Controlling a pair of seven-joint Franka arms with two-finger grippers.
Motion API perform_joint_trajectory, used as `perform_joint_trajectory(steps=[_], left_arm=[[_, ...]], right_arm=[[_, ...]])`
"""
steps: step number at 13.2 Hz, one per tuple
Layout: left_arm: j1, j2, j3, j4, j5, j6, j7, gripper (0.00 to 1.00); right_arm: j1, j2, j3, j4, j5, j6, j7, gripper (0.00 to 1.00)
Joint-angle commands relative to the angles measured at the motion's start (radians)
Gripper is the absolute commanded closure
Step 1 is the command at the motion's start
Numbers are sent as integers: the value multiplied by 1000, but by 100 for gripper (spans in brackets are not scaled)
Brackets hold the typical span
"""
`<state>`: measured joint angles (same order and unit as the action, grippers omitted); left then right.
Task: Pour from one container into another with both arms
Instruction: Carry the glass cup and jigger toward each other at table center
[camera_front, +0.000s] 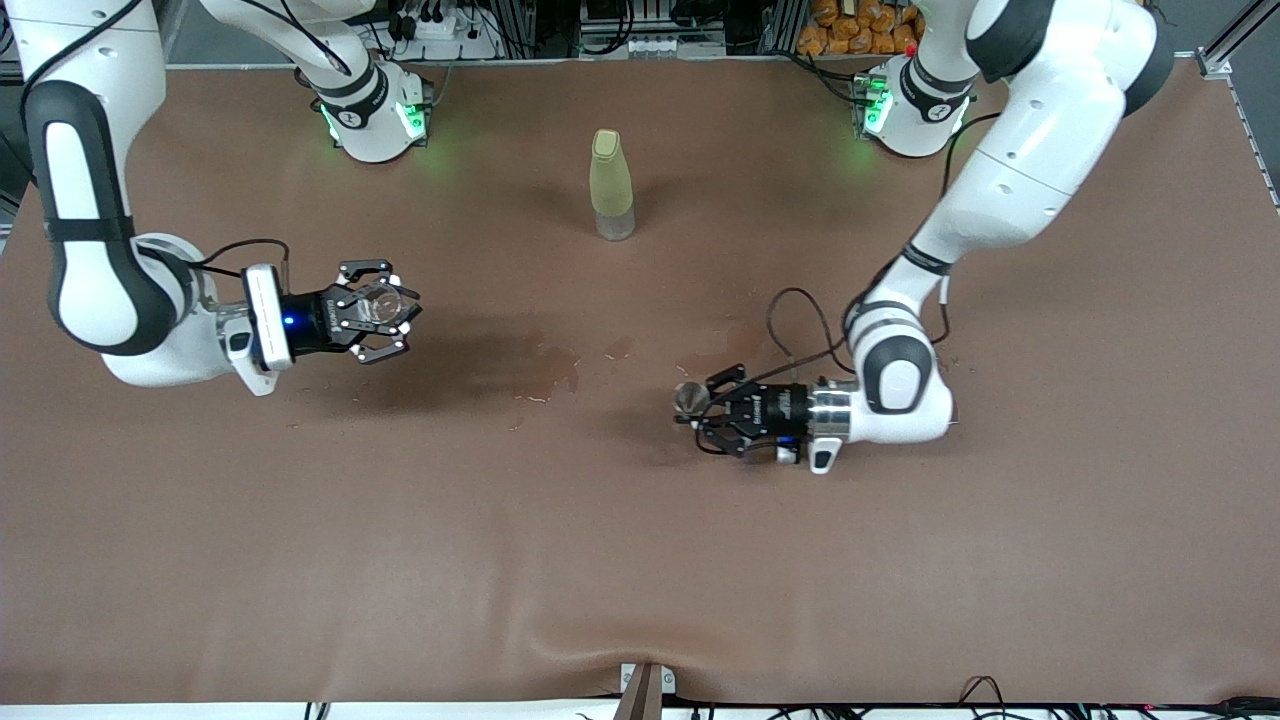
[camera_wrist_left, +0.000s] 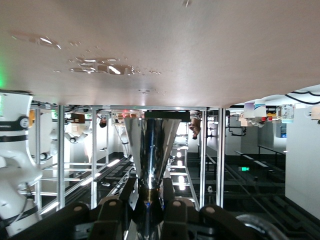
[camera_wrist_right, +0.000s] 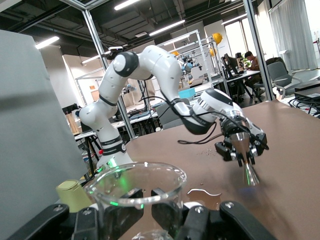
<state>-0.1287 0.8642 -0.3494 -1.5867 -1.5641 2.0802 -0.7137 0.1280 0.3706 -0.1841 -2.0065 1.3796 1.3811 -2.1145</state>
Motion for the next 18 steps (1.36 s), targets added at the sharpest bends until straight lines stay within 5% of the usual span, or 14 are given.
perform_joint_trajectory(steps=[1, 12, 18], left_arm=[[-90, 6, 16, 34, -71, 81, -9, 100], [-272, 29, 16, 53, -224, 141, 117, 100], [-333, 85, 18, 155, -295, 170, 126, 100]], right_arm=[[2, -16, 49, -58, 68, 47, -38, 100], [7, -19, 230, -185, 274, 209, -125, 100], [44, -19, 302, -193, 386, 317, -125, 100]])
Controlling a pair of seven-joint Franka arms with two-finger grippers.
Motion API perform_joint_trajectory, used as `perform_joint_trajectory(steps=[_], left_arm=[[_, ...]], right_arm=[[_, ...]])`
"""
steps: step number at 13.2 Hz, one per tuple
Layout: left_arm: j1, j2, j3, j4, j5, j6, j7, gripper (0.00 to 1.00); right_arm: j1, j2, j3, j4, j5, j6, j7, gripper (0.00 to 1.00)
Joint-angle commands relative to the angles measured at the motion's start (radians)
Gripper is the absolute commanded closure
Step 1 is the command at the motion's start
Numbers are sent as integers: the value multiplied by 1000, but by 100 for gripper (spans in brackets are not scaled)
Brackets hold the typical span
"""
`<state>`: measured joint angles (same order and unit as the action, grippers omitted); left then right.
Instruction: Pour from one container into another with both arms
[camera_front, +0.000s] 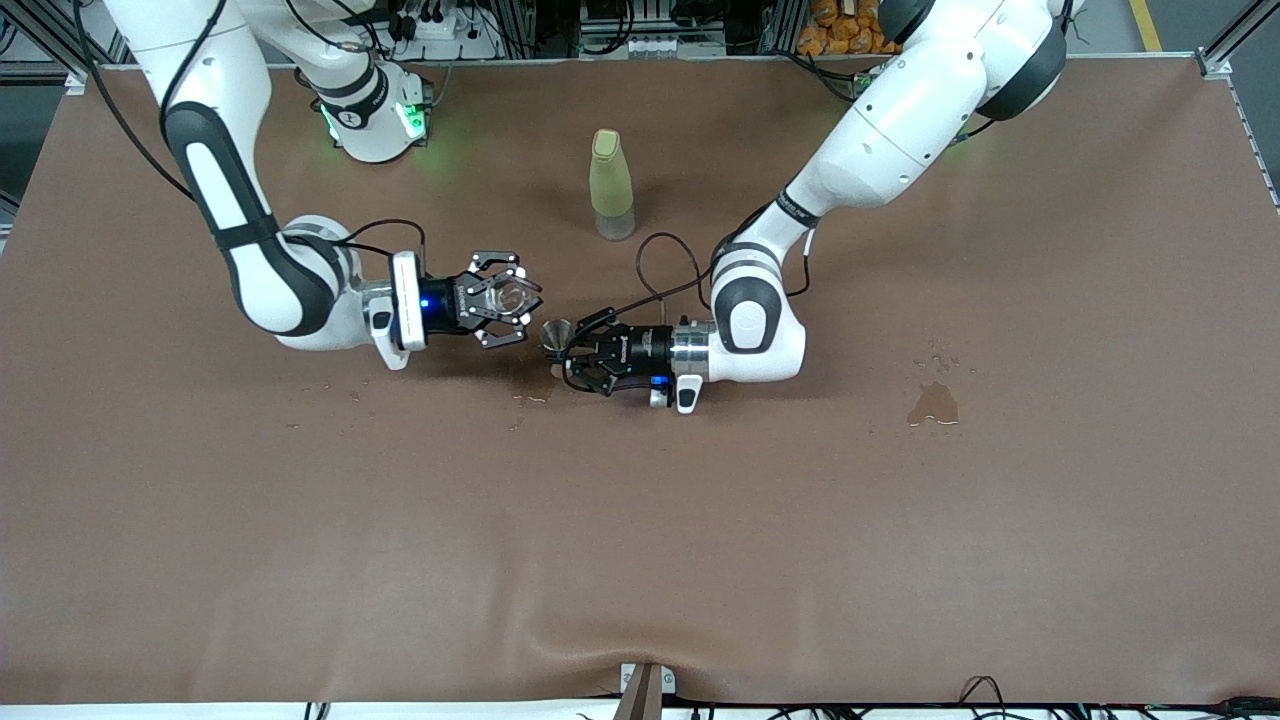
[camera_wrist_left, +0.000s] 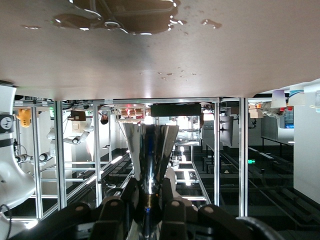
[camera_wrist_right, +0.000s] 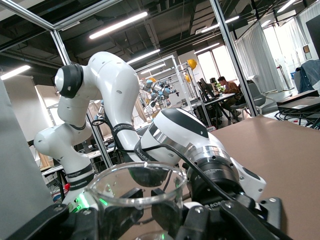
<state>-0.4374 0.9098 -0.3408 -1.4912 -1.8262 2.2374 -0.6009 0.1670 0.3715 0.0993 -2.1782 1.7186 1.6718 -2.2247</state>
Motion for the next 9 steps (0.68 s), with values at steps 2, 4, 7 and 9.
perform_joint_trajectory(steps=[2, 4, 7, 9], left_arm=[[-24, 47, 9, 71, -34, 15, 13, 100], [-26, 50, 9, 80, -35, 15, 13, 100], [-27, 55, 9, 88, -38, 15, 9, 100], [-30, 55, 9, 94, -45, 16, 7, 100]], right_arm=[[5, -22, 33, -22, 59, 37, -16, 100], [2, -25, 33, -22, 59, 31, -16, 100], [5, -26, 39, -28, 59, 29, -18, 100], [2, -29, 56, -40, 85, 28, -16, 100]])
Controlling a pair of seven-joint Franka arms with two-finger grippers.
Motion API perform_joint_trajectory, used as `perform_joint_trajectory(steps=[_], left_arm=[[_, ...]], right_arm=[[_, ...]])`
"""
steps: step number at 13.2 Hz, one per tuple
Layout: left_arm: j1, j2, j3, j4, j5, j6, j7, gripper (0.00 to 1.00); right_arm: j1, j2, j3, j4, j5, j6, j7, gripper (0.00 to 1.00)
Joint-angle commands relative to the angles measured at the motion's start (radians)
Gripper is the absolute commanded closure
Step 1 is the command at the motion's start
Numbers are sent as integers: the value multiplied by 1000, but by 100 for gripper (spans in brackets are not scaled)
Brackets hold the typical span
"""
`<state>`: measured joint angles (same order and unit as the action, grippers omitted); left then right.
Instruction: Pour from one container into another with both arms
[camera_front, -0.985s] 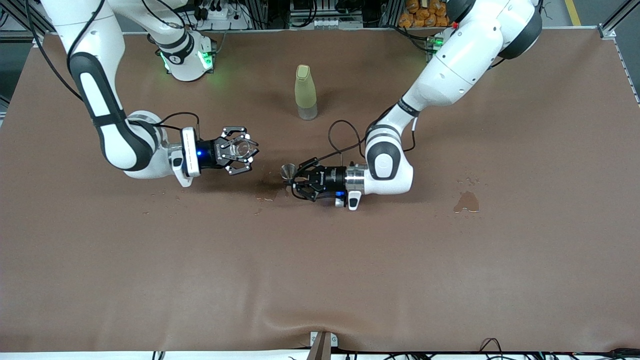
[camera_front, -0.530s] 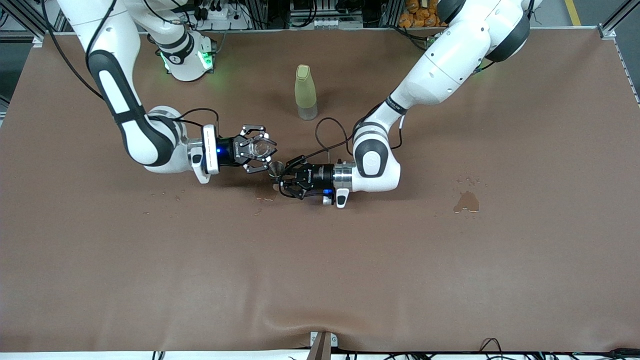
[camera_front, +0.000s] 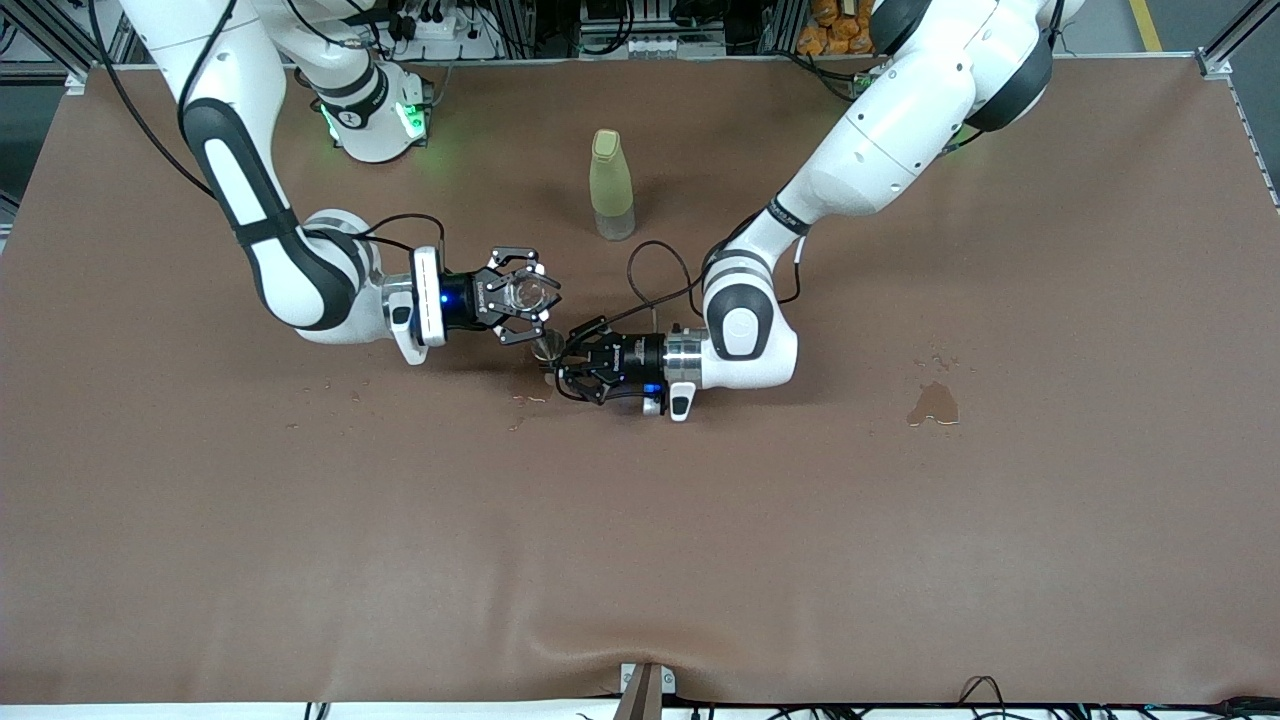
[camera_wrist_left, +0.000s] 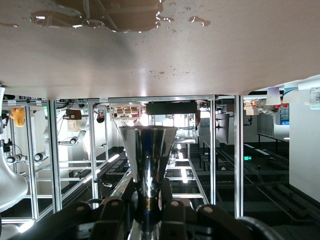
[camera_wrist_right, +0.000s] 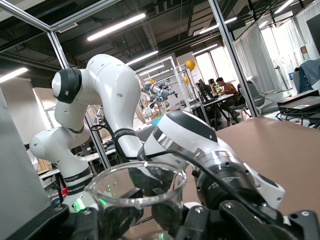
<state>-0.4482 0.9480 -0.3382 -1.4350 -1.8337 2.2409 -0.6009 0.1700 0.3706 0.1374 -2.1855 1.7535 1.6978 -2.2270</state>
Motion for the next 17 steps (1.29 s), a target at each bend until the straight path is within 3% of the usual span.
perform_joint_trajectory(steps=[1, 8, 17], left_arm=[[-21, 17, 7, 39, -39, 12, 9, 100], [-18, 17, 7, 38, -44, 12, 9, 100], [-17, 18, 7, 38, -44, 12, 10, 100]], right_arm=[[0, -30, 25, -36, 55, 2, -14, 100], [-3, -88, 36, -42, 75, 5, 10, 100], [-1, -133, 34, -73, 77, 22, 262, 100]])
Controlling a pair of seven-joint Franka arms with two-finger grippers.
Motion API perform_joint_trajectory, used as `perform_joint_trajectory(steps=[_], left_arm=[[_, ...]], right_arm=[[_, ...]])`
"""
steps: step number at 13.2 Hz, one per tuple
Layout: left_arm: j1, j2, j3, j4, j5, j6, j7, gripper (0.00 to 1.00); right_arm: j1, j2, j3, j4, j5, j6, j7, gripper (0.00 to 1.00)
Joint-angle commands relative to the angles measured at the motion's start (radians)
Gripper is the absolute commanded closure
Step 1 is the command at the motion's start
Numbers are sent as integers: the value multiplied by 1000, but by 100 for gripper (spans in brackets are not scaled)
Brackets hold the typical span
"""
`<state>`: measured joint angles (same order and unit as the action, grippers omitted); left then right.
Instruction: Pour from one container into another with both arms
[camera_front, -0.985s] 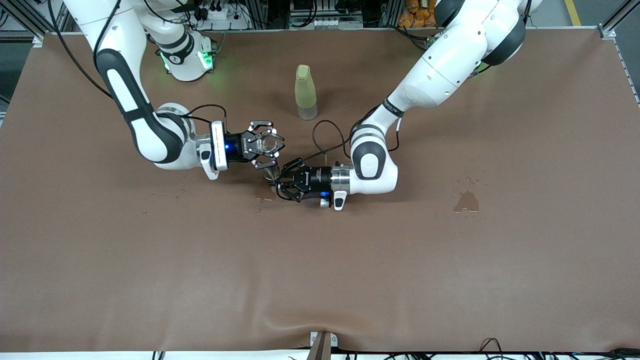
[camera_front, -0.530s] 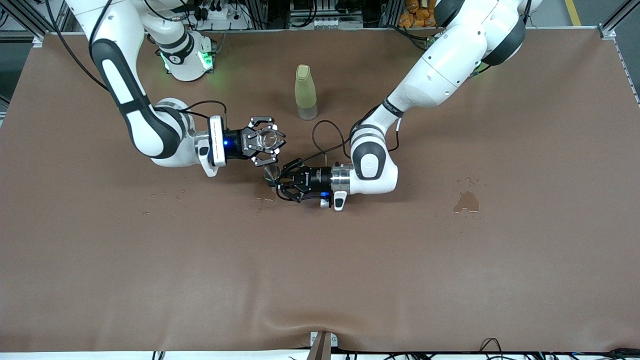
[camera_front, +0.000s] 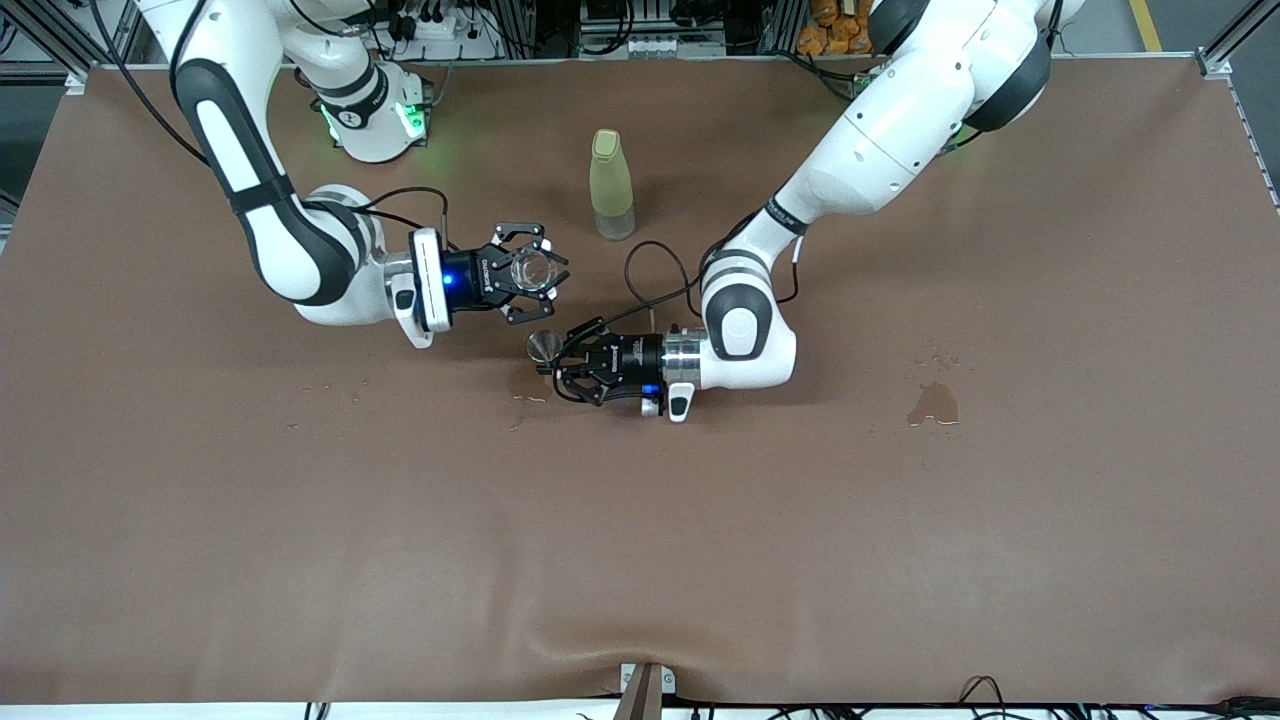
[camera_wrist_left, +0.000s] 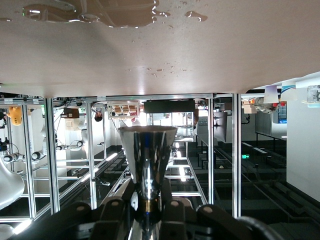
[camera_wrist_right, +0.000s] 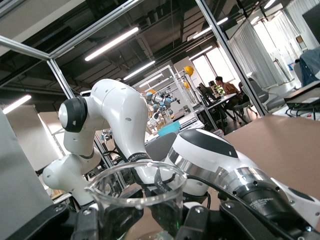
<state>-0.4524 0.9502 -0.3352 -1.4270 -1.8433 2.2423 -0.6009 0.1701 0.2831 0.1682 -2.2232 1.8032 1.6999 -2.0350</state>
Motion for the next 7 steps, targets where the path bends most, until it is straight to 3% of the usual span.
perform_joint_trajectory(steps=[1, 7], left_arm=[[-12, 16, 4, 29, -34, 11, 10, 100], [-12, 16, 4, 29, -48, 11, 13, 100]], right_arm=[[-3, -48, 4, -35, 27, 29, 106, 100], [0, -48, 4, -29, 27, 90, 278, 100]])
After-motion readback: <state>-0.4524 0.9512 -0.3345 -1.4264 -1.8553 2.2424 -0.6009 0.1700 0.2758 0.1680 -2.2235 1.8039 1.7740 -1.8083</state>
